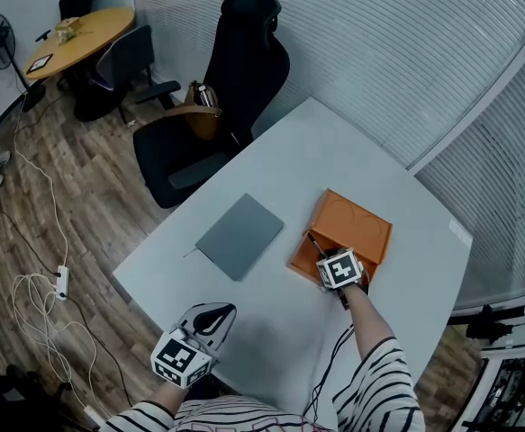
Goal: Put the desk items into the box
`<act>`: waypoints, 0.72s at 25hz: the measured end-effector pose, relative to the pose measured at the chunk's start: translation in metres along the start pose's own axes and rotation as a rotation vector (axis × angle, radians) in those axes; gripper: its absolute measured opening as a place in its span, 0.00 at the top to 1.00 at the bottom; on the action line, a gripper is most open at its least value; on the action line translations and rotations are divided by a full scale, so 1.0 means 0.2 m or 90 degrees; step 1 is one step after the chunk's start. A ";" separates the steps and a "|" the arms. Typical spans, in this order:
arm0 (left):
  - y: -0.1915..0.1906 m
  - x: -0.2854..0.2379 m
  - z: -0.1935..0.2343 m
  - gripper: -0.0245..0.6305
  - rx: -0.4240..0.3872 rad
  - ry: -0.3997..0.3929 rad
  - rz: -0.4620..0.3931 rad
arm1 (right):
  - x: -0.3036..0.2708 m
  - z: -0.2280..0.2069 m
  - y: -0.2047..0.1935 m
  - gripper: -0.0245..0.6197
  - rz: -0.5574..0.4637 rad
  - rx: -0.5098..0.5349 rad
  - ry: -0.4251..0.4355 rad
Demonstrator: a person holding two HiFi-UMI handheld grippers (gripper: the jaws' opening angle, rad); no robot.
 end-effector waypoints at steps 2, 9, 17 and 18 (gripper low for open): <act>0.00 0.00 0.00 0.93 0.000 -0.001 0.000 | 0.00 0.00 0.00 0.85 -0.001 -0.002 0.001; -0.01 0.01 0.00 0.93 0.001 0.006 0.003 | 0.01 -0.02 0.00 0.79 -0.004 -0.018 -0.002; 0.00 0.03 -0.01 0.93 -0.002 0.006 -0.001 | 0.09 -0.01 0.02 0.77 -0.055 -0.054 0.000; 0.01 0.02 -0.01 0.93 -0.004 0.004 -0.002 | 0.10 -0.01 0.02 0.77 -0.065 -0.059 -0.001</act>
Point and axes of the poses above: the fingertips, and each gripper's own axes: x backward along the fingers, z to its left, y out of its top, the point moved 5 cm from there along x, backward along the fingers, and after that the axes turned 5 degrees about -y, right-handed, at the moved point
